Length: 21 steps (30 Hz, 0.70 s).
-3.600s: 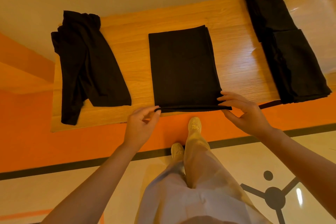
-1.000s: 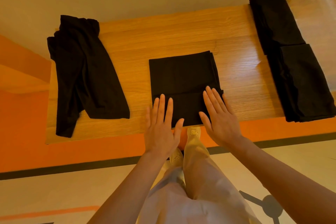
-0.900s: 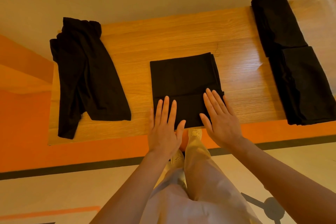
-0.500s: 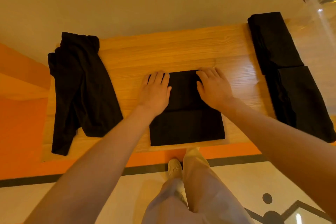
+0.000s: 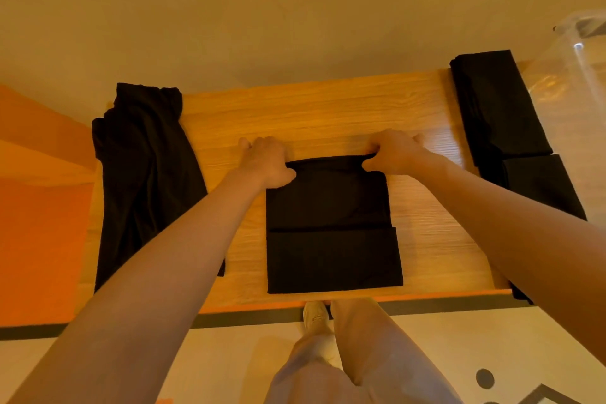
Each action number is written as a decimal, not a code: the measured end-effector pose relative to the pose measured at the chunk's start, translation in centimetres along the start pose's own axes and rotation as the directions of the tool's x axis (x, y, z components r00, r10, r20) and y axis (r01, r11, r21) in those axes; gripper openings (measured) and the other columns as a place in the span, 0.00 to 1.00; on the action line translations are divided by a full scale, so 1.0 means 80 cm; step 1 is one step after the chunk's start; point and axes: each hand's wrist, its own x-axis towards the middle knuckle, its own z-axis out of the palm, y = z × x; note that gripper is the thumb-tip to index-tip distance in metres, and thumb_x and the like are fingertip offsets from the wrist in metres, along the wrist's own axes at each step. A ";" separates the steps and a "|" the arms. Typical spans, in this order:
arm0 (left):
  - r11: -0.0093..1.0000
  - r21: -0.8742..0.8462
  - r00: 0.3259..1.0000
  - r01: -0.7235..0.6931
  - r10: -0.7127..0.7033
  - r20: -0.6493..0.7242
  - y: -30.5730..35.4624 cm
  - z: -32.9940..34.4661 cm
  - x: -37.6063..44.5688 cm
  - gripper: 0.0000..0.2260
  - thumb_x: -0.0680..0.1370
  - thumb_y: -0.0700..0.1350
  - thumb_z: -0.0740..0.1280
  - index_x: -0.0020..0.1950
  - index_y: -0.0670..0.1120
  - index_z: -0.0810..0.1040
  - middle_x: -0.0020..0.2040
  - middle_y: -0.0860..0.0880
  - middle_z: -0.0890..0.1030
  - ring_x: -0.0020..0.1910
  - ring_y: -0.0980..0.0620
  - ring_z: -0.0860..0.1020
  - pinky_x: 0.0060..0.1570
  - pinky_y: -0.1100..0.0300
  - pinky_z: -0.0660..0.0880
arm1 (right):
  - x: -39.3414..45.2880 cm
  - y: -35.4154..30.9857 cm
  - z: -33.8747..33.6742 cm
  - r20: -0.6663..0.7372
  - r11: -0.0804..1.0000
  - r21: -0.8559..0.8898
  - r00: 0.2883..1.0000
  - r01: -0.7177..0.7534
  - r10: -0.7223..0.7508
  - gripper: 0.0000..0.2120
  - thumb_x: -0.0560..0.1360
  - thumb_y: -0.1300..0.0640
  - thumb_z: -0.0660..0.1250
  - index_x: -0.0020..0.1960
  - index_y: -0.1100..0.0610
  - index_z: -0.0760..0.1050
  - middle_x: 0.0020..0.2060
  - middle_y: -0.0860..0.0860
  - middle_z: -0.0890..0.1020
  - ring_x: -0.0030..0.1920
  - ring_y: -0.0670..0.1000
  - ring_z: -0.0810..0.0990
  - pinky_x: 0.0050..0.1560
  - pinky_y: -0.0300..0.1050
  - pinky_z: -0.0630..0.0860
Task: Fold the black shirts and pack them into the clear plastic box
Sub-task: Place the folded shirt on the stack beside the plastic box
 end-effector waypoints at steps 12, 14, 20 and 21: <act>0.905 -0.262 0.873 -0.334 0.193 -0.447 -0.025 -0.003 -0.068 0.03 0.77 0.47 0.69 0.50 0.53 0.78 0.46 0.57 0.77 0.48 0.56 0.72 0.48 0.58 0.54 | -0.063 0.036 -0.007 -0.330 0.867 0.345 0.911 0.360 -0.247 0.08 0.75 0.58 0.70 0.54 0.53 0.77 0.47 0.44 0.78 0.50 0.42 0.75 0.51 0.31 0.71; 0.879 -0.251 0.853 -0.405 0.264 -0.450 -0.027 0.016 -0.093 0.05 0.75 0.44 0.70 0.48 0.54 0.78 0.46 0.58 0.79 0.48 0.57 0.73 0.50 0.58 0.55 | -0.096 0.045 0.006 -0.336 0.849 0.317 0.888 0.422 -0.315 0.09 0.74 0.59 0.70 0.53 0.51 0.78 0.47 0.42 0.79 0.50 0.41 0.76 0.53 0.32 0.71; 0.857 -0.156 0.794 -0.490 0.365 -0.487 -0.026 0.092 -0.161 0.11 0.70 0.37 0.73 0.48 0.50 0.79 0.47 0.55 0.79 0.51 0.58 0.72 0.47 0.60 0.55 | -0.164 0.073 0.076 -0.401 0.844 -0.047 0.764 0.534 -0.505 0.11 0.69 0.59 0.74 0.51 0.52 0.81 0.48 0.44 0.82 0.51 0.45 0.79 0.62 0.54 0.69; 0.860 -0.145 0.789 -0.489 0.365 -0.495 -0.025 0.104 -0.168 0.12 0.70 0.37 0.74 0.49 0.50 0.79 0.48 0.55 0.80 0.51 0.58 0.72 0.48 0.60 0.56 | -0.172 0.075 0.088 -0.404 0.834 -0.091 0.745 0.545 -0.531 0.10 0.69 0.58 0.73 0.50 0.52 0.81 0.48 0.44 0.82 0.51 0.45 0.79 0.63 0.55 0.69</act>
